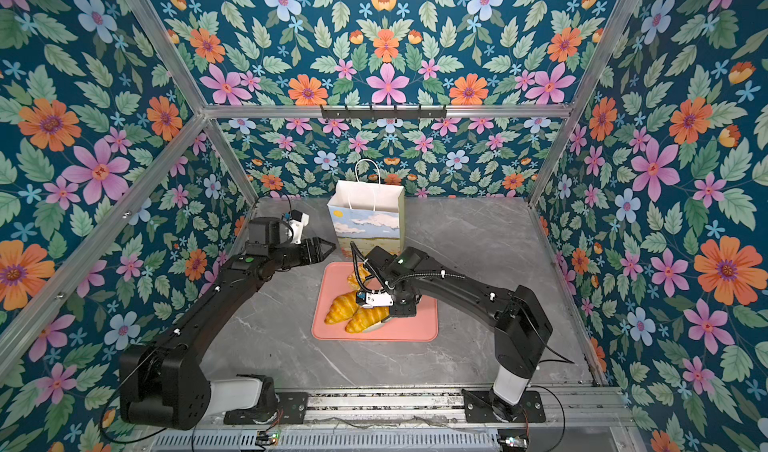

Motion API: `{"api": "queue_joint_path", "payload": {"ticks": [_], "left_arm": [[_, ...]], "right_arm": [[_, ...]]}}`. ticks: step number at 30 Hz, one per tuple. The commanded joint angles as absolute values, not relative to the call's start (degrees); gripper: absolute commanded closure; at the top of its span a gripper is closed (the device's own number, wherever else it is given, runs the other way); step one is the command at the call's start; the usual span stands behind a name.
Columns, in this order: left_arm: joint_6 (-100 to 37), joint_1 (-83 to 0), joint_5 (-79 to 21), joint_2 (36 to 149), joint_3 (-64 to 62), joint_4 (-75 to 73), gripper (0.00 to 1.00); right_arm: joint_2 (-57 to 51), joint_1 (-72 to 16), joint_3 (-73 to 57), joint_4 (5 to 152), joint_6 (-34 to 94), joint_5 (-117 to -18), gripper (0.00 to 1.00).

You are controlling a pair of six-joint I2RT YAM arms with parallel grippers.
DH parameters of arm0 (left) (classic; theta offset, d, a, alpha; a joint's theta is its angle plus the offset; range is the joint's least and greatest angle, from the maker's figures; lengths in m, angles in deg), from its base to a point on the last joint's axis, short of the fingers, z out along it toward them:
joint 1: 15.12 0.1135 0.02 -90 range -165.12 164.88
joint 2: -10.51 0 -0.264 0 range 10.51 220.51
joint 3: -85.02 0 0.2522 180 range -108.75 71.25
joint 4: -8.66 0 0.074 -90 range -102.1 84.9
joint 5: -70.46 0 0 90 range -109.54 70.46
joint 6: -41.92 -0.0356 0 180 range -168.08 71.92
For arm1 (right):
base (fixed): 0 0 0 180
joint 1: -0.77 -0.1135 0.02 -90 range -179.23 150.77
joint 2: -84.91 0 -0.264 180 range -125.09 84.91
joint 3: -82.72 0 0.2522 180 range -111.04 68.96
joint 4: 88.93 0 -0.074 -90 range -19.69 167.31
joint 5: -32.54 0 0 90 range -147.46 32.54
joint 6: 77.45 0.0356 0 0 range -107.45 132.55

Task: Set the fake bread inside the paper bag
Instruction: 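Close the tongs on the striped croissant and lift it off the tray, then carry the croissant in the tongs with the right gripper over the bag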

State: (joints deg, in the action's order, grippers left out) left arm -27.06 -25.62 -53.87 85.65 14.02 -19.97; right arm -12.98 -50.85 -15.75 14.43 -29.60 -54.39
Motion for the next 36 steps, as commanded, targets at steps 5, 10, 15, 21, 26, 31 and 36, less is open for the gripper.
{"api": "queue_joint_path", "payload": {"ticks": [5,10,15,21,26,31,36], "left_arm": [[-27.2,-25.6,-54.2,85.6,13.1,-19.5,0.25],[-27.0,-25.6,-53.4,86.2,11.1,-20.1,0.25],[-26.3,-25.6,-52.4,87.8,6.7,-20.4,0.25],[-25.6,-25.6,-50.8,91.6,-1.5,-21.9,0.25],[-25.1,-25.6,-47.5,96.2,-8.8,-23.4,0.25],[-25.1,-25.6,-44.6,100.2,-15.4,-25.7,0.25],[-25.3,-25.6,-44.4,103.2,-19.2,-25.7,0.25]], "right_arm": [[-8.7,-50.9,-15.5,11.3,-27.2,-53.9,0.62],[-3.8,-50.9,-13.8,11.2,-24.4,-52.9,0.63],[1.2,-50.6,-13.4,10.6,-21.7,-52.5,0.64],[4.2,-47.5,-16.6,7.3,-18.5,-52.2,0.64],[5.3,-42.3,-19.4,5.6,-16.9,-52.1,0.64],[4.9,-35.1,-24.3,3.1,-15.5,-54.8,0.64],[6.7,-30.3,-26.6,3.5,-16.0,-56.4,0.64]]}}
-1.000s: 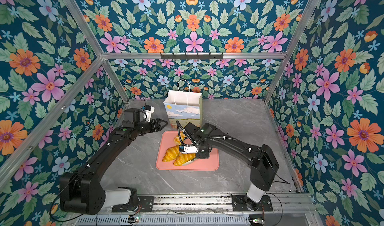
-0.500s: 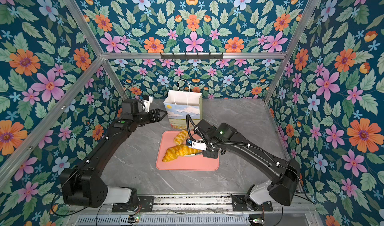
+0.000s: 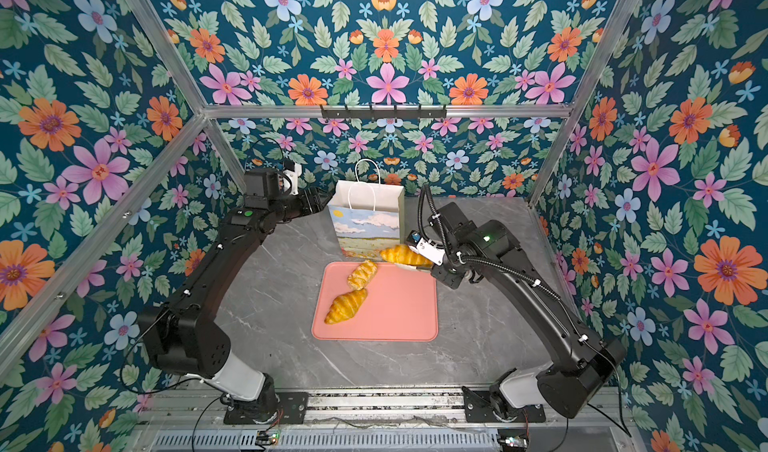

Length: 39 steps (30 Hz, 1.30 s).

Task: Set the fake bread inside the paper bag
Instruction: 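Carry the croissant in the tongs with the right gripper over the bag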

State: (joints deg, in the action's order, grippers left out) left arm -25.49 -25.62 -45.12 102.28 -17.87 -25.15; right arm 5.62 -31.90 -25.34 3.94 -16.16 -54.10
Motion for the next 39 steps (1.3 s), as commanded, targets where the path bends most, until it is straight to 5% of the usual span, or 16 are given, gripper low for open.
{"api": "queue_joint_path", "payload": {"ticks": [1,14,39], "left_arm": [[-25.4,-25.6,-44.8,103.9,-20.1,-25.7,0.25],[-25.8,-25.9,-46.8,109.5,-24.4,-26.7,0.26],[-24.9,-26.9,-47.6,111.5,-24.4,-26.7,0.28]], "right_arm": [[7.0,-29.2,-27.3,3.6,-16.0,-57.1,0.64],[3.5,-21.2,-37.9,3.8,-16.2,-59.0,0.63],[-21.1,-21.7,-74.6,-1.3,-15.4,-64.9,0.63]]}}
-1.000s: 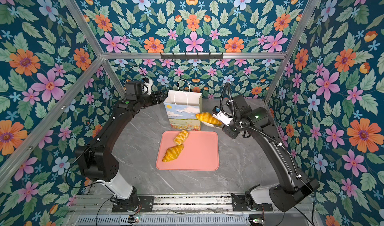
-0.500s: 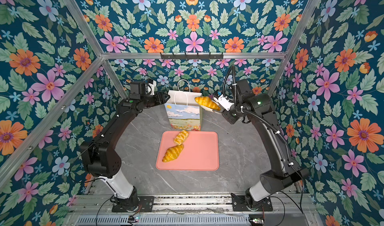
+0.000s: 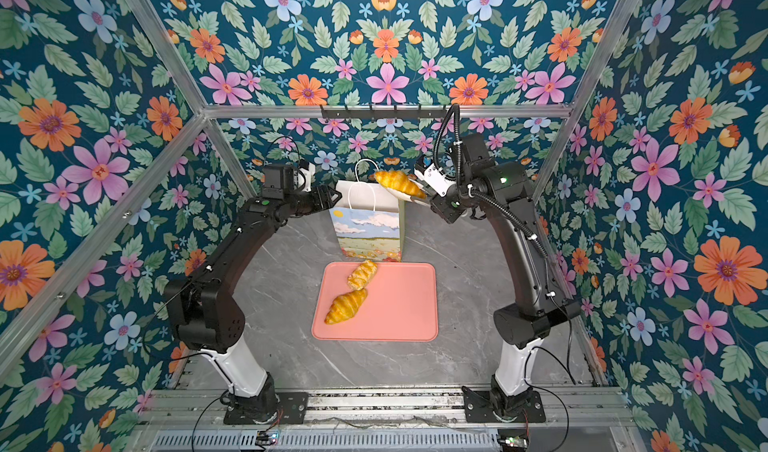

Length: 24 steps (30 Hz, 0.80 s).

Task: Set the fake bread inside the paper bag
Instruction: 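Carry the croissant in the tongs with the right gripper over the bag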

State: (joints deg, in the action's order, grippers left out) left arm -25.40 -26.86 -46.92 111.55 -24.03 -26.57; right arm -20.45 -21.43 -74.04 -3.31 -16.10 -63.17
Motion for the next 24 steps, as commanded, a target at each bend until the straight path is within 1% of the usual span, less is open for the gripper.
{"api": "queue_joint_path", "payload": {"ticks": [1,9,20,24], "left_arm": [[-24.9,-27.0,-47.5,111.6,-24.5,-26.7,0.28],[-24.8,-27.2,-47.5,111.9,-25.3,-27.1,0.28],[-24.7,-27.5,-47.6,112.3,-25.5,-27.3,0.29],[-24.6,-27.6,-47.5,112.3,-25.6,-27.2,0.29]], "right_arm": [[-21.4,-22.0,-74.7,-0.7,-15.4,-65.2,0.63],[-23.4,-23.7,-75.0,2.5,-14.9,-67.1,0.63],[-26.6,-24.6,-78.9,4.0,-14.4,-67.7,0.63],[-27.0,-24.7,-79.3,5.4,-13.7,-70.2,0.63]]}}
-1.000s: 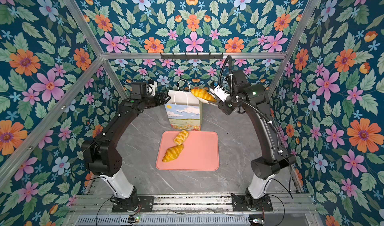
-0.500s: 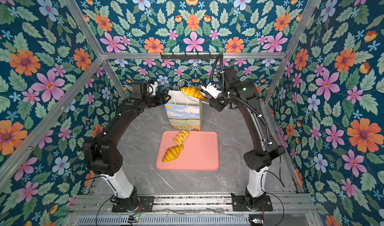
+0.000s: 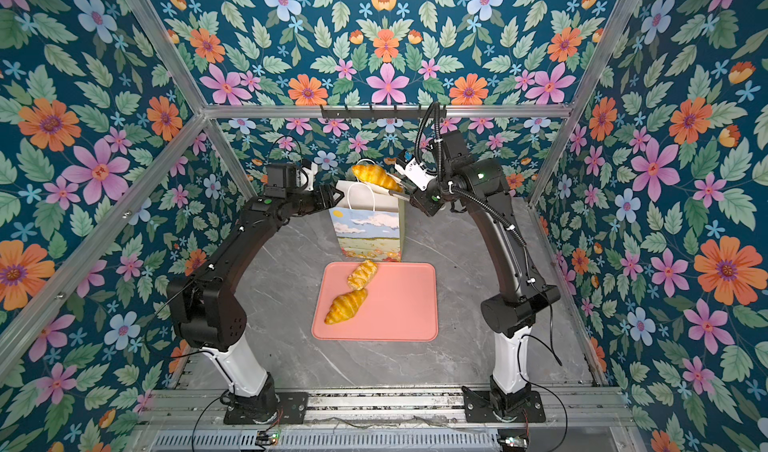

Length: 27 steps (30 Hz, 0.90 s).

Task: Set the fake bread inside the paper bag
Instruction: 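Carry the croissant in the tongs with the right gripper over the bag, then open the tongs with the right gripper to drop the croissant into the bag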

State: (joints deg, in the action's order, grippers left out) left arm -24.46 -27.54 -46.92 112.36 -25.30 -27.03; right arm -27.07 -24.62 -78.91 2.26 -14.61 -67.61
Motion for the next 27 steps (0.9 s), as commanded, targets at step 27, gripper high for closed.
{"api": "queue_joint_path", "payload": {"ticks": [27], "left_arm": [[-25.9,-27.6,-41.7,112.3,-26.8,-27.8,0.3]], "right_arm": [[-31.7,-25.1,-77.8,7.2,-12.7,-73.3,0.62]]}}
